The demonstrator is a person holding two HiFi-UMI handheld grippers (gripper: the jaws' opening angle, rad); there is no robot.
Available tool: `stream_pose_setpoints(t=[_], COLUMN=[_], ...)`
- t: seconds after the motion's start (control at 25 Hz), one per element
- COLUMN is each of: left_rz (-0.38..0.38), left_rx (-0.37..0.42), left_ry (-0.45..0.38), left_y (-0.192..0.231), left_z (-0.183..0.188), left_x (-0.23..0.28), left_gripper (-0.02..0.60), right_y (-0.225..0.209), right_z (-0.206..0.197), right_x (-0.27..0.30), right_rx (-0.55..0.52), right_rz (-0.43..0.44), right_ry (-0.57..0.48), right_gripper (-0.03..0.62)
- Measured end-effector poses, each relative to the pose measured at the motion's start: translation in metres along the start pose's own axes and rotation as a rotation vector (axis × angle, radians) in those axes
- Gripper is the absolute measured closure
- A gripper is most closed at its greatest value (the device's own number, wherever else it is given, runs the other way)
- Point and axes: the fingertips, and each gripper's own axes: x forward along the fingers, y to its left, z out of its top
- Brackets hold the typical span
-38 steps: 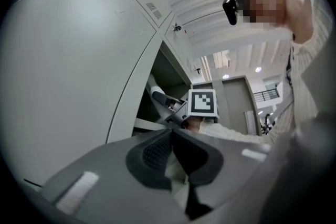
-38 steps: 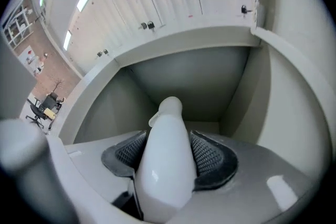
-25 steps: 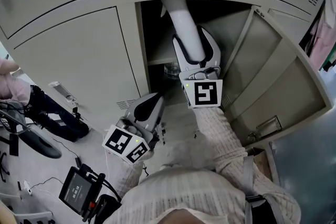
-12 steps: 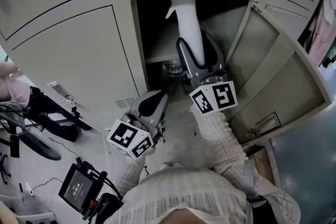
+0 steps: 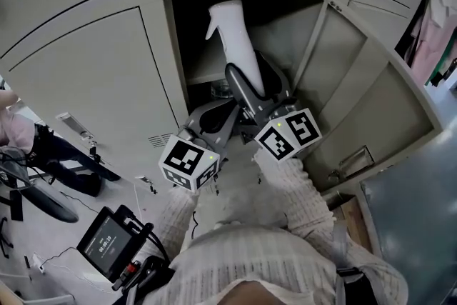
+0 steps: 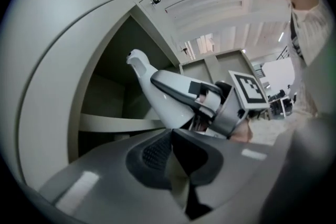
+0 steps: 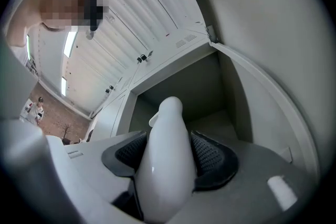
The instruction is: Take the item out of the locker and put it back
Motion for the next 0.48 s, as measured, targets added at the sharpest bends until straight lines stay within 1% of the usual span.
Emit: stream_pose_setpoints(t=[0.12, 0.2, 0.32, 0.4, 0.48], left_rz=[-0.028, -0.068, -0.121, -0.123, -0.109], left_rx=[0.038, 0.068, 0.150, 0.206, 0.245], left_ry=[0.005, 0.003, 0.021, 0.045, 0.068], left_y=[-0.003, -0.007, -0.015, -0.018, -0.018], left_z=[0.002, 0.004, 0.007, 0.009, 0.009], left_x=[0.007, 0.008, 0.008, 0.008, 0.010], left_gripper=[0.574, 0.574, 0.572, 0.561, 0.555], right_y=[-0.003, -0.005, -0.003, 0.000, 0.000], right_z=[0.002, 0.004, 0.005, 0.006, 0.007], right_x=[0.000, 0.000, 0.000, 0.000, 0.000], right_rx=[-0.018, -0.010, -0.006, -0.015, -0.017], right_rz=[-0.007, -0.003, 0.025, 0.041, 0.045], right_ry=[0.006, 0.012, 0.032, 0.042, 0.045], right_gripper=[0.335, 0.336, 0.335, 0.336, 0.336])
